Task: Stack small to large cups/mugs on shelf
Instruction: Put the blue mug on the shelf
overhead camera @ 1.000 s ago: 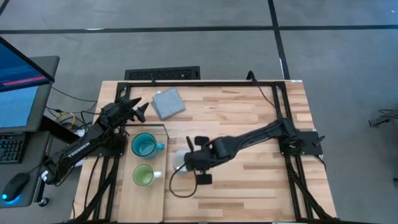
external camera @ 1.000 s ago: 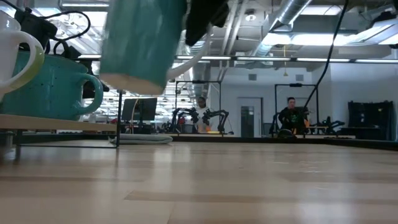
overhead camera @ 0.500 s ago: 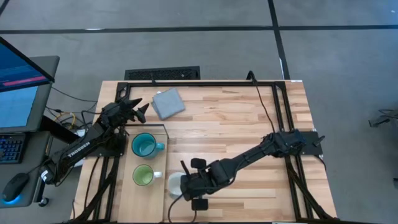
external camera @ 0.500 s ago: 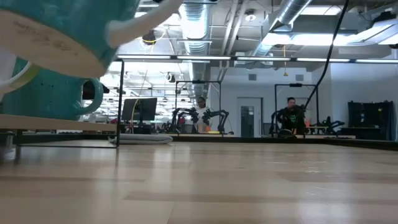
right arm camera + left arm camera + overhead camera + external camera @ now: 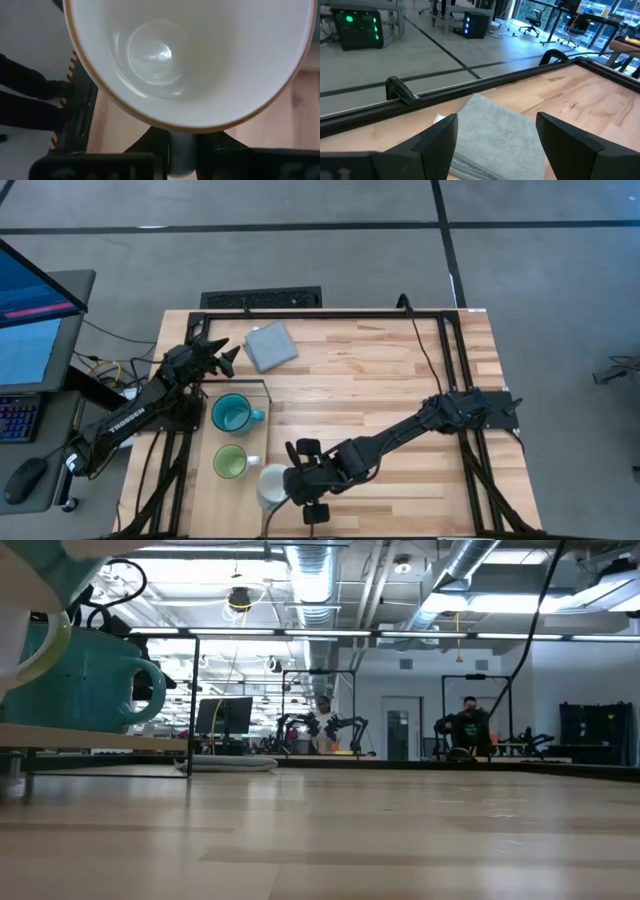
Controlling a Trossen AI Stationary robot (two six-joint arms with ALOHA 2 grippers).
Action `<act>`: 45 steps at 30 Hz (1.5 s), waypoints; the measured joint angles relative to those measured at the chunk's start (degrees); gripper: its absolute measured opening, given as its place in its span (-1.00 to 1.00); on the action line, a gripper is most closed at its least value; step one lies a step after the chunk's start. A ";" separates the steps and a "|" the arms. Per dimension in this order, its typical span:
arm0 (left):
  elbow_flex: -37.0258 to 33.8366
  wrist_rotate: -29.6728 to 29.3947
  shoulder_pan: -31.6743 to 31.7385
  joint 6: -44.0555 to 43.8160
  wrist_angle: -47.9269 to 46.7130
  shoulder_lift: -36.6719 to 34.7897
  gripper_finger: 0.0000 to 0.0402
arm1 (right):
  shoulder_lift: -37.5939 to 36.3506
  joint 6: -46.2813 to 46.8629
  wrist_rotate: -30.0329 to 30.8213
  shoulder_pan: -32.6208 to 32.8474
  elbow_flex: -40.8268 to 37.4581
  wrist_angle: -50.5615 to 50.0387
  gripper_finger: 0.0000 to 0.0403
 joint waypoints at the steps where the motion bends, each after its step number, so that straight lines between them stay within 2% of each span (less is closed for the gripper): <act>1: 0.00 0.00 0.00 0.07 0.00 0.00 0.30 | 0.06 -0.64 -0.02 -0.13 0.00 0.23 -0.66; 8: 0.00 -0.02 0.00 0.15 0.08 0.00 0.30 | 4.07 -2.94 -0.96 -0.95 -0.04 5.63 -0.66; 19: 0.00 -0.09 0.00 2.71 0.04 0.04 0.30 | 3.75 -5.59 -0.83 -1.77 0.00 7.07 -0.66; 26: 0.00 -0.11 0.00 2.72 0.08 0.04 0.30 | 6.63 -5.63 -2.11 -2.33 -0.15 9.68 -0.66; 45: 0.00 -0.34 0.01 2.68 0.17 0.00 0.30 | 6.60 -5.66 -3.18 -2.32 -0.04 13.30 -0.61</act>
